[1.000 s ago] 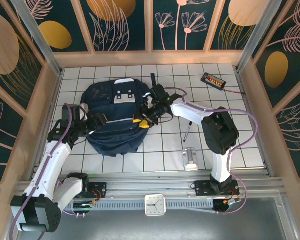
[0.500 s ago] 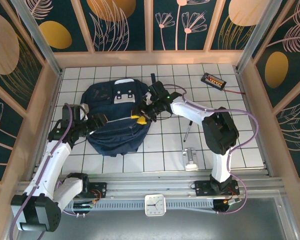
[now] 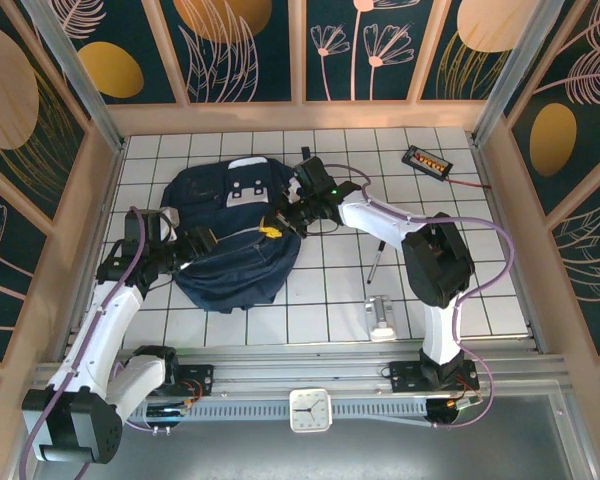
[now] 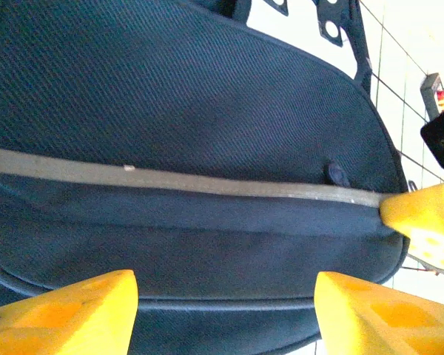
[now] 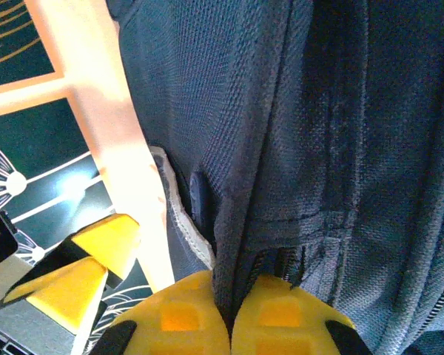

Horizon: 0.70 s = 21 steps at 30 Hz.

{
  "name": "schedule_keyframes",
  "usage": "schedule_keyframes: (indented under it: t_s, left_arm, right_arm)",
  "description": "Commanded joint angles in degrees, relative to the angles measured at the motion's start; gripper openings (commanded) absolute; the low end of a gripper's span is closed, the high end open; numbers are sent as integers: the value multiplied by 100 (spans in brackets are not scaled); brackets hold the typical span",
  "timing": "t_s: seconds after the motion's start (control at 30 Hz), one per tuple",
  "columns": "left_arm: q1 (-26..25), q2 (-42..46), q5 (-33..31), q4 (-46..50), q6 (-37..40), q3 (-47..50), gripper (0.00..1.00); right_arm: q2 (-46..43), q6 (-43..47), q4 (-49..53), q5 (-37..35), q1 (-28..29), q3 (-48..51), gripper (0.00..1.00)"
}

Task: Pack the student bag

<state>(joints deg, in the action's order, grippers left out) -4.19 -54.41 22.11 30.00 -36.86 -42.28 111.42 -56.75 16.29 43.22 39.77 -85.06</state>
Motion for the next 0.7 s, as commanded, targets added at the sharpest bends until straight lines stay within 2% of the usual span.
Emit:
schedule_keyframes:
  t_s: [0.0, 0.13, 0.23, 0.43, 0.53, 0.67]
  left_arm:
    - [-23, 42, 337, -127, 123, 17, 64]
    - [-102, 273, 635, -75, -297, -65, 62]
    - [-420, 373, 595, 43, -603, -134, 60]
    - [-1773, -174, -299, 422, -786, -594, 57]
    - [-2073, -499, -711, 584, -776, -910, 56]
    - [-2321, -898, -951, 665, -743, -1244, 55]
  right_arm:
    - [67, -323, -785, 55, 83, -27, 0]
    - [23, -542, -978, 54, 101, -84, 0]
    - [38, -583, -1004, 80, 119, -180, 0]
    - [58, -655, -1044, 64, 184, -198, 0]
    - [41, -684, -1066, 38, 205, -162, 0]
    - [16, -719, -1113, -6, 243, -130, 0]
